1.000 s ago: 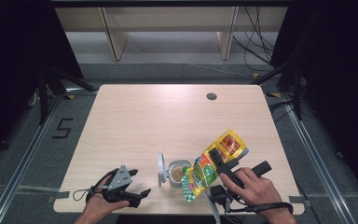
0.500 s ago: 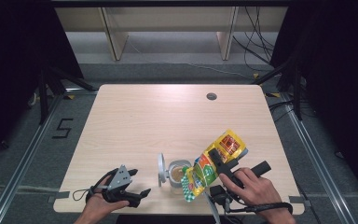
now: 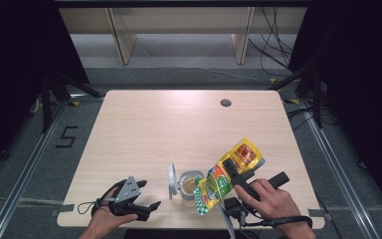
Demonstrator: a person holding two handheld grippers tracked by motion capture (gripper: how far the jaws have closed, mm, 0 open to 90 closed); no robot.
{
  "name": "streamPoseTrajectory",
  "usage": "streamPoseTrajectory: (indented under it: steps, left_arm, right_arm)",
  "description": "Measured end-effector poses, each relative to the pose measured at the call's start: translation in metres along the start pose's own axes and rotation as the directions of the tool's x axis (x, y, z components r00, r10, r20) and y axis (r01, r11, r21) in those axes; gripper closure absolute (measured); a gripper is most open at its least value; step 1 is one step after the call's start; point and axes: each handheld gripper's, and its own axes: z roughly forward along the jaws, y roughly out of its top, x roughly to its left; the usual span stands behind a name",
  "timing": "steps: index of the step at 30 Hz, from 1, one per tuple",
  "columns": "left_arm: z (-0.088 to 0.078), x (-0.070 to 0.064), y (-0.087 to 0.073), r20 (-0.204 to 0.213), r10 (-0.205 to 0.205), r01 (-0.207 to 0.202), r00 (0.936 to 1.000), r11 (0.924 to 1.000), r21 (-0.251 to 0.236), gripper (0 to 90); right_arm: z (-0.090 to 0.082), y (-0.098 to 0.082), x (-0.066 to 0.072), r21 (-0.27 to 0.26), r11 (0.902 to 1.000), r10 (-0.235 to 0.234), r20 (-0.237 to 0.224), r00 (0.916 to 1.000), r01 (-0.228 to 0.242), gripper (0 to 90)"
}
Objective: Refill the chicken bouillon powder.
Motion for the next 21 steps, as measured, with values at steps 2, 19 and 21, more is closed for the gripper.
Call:
streamPoseTrajectory:
  steps: [2,19,21]
  left_arm:
    - [-0.0001,-0.0001,-0.0002,0.0,0.001,-0.001,1.0,1.0,0.0,16.8]
    - [-0.0002,0.0003,0.0001,0.002,0.003,-0.003,1.0,1.0,0.0,16.8]
    - [0.0005,0.0003,-0.0004,0.003,-0.003,0.003,1.0,0.9999,-0.011,16.8]
  right_arm:
    - [-0.0005,-0.0003,-0.0004,-0.001,1.0,0.002,0.0,1.0,-0.002,51.3]
    - [-0.0008,-0.0014,0.0004,0.003,0.9998,0.018,0.002,0.9998,-0.018,51.4]
    - [-0.0007,-0.0019,-0.0004,0.0,1.0,0.002,0.002,1.0,-0.002,51.4]
